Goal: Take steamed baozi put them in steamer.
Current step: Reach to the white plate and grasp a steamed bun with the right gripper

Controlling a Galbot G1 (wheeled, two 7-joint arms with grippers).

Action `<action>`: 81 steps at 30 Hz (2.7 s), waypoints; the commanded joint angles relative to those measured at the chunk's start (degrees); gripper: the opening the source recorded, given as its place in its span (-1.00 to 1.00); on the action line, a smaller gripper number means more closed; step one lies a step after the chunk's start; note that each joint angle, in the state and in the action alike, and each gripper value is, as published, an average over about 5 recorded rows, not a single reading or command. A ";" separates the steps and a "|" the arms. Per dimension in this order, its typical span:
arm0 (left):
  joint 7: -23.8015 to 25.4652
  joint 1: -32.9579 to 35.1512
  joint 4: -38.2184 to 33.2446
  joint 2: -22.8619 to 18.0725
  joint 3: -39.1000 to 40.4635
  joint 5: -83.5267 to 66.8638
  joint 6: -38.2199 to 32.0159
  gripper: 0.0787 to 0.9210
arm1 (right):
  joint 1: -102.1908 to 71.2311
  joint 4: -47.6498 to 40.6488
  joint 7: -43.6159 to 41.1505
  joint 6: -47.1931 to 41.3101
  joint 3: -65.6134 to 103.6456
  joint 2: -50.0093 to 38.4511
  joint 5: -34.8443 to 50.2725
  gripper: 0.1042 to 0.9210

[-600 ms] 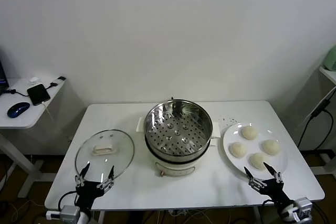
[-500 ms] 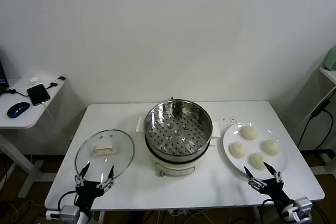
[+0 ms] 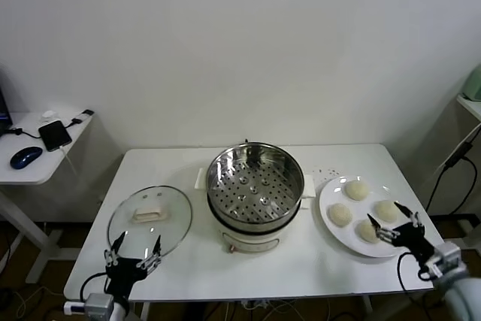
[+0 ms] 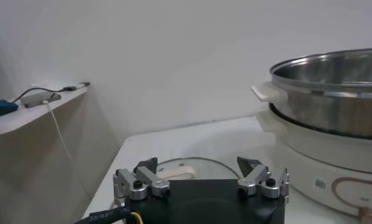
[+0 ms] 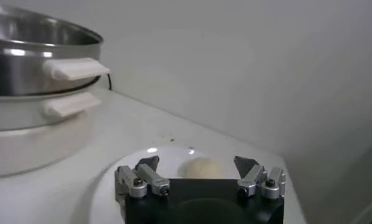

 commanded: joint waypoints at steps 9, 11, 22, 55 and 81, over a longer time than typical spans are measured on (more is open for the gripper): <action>-0.62 2.21 -2.69 -1.57 -0.08 0.03 -0.15 0.77 | 58.73 -28.27 -39.04 9.28 -41.27 -8.72 -37.21 0.76; -0.61 2.46 -2.89 -1.76 -0.25 -0.36 -0.04 0.77 | 63.54 -32.42 -41.70 12.29 -45.59 -6.07 -39.74 0.76; -0.33 3.39 -4.24 -2.55 -1.33 -2.13 0.82 0.77 | 68.91 -49.12 -40.41 17.38 -48.51 7.58 -48.88 0.76; 0.75 3.21 -4.27 -2.10 -2.77 -3.20 1.58 0.77 | 64.66 -58.03 -39.50 19.74 -41.08 14.73 -57.46 0.76; 0.92 2.63 -3.29 -2.03 -2.80 -3.10 1.78 0.77 | 65.27 -61.60 -39.61 19.43 -40.32 15.43 -56.70 0.53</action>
